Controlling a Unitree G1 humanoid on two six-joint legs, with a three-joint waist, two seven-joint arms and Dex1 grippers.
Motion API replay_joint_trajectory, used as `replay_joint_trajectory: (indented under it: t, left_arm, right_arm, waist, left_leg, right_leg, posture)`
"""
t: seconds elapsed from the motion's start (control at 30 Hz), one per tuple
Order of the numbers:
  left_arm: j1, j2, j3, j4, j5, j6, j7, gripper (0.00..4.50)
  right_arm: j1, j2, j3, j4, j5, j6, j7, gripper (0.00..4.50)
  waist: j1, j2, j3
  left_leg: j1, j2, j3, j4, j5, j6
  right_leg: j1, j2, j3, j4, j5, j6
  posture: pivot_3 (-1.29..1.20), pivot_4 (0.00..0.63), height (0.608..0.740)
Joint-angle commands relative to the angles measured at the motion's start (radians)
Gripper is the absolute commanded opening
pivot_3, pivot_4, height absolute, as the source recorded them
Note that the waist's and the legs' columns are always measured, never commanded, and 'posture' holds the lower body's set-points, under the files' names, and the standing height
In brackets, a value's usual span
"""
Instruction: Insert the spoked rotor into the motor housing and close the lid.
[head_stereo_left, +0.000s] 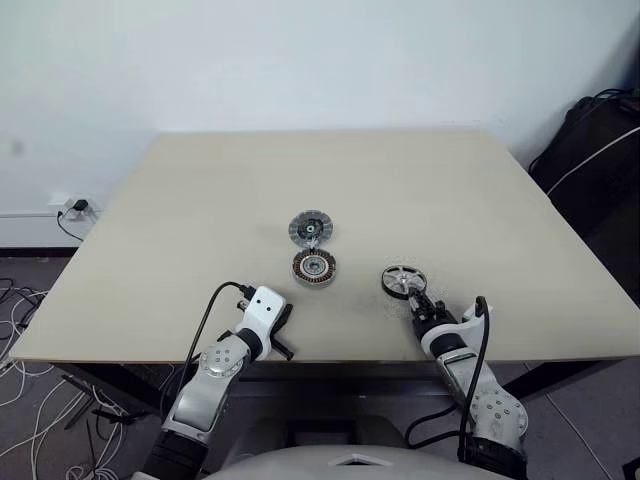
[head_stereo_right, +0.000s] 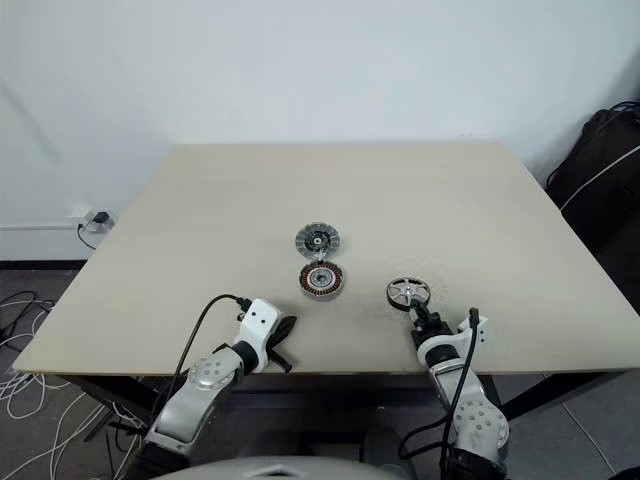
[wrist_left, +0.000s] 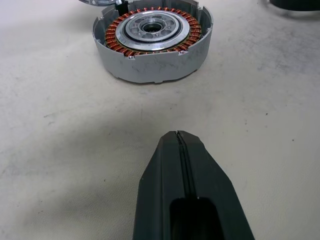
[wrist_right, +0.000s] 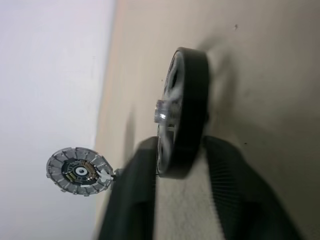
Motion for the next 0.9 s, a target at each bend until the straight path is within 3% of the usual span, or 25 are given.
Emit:
replay_joint_trajectory:
  t: [0.03, 0.4, 0.7, 0.9]
  left_arm:
    - [-0.017, 0.009, 0.009, -0.046, -0.001, 0.003, -0.006, 0.0]
    - [-0.008, 0.014, 0.013, -0.06, -0.002, 0.011, -0.002, 0.0]
    - [0.009, -0.012, 0.012, -0.062, -0.013, 0.004, 0.013, 0.0]
    - [0.013, -0.034, 0.009, -0.05, -0.012, -0.006, 0.021, 0.0]
  right_arm:
    - [-0.024, 0.011, 0.004, 0.004, 0.002, -0.018, 0.006, 0.37]
    - [-0.016, 0.016, 0.042, -0.033, 0.012, 0.015, 0.036, 0.38]
    - [-0.038, 0.042, 0.182, -0.165, -0.051, -0.022, 0.092, 0.38]
    - [-0.1, 0.052, 0.255, -0.132, -0.025, 0.024, 0.077, 0.38]
  waist:
    - [0.0, -0.001, -0.001]
    - [-0.001, 0.0, -0.001]
    - [0.0, 0.0, -0.001]
    - [0.0, 0.0, -0.001]
  left_leg:
    - [0.0, 0.0, 0.0, 0.0, 0.0, 0.0]
    - [0.001, 0.0, 0.0, 0.0, 0.0, 0.0]
    - [0.001, 0.0, 0.0, 0.0, 0.0, 0.0]
    - [0.001, 0.0, 0.0, 0.0, 0.0, 0.0]
  right_leg:
    - [0.0, 0.0, 0.0, 0.0, 0.0, 0.0]
    - [0.001, 0.0, 0.0, 0.0, 0.0, 0.0]
    - [0.0, 0.0, 0.0, 0.0, 0.0, 0.0]
    - [0.0, 0.0, 0.0, 0.0, 0.0, 0.0]
  posture:
    - [0.0, 0.0, 0.74]
    - [0.0, 0.0, 0.74]
    - [0.0, 0.0, 0.74]
    - [0.0, 0.0, 0.74]
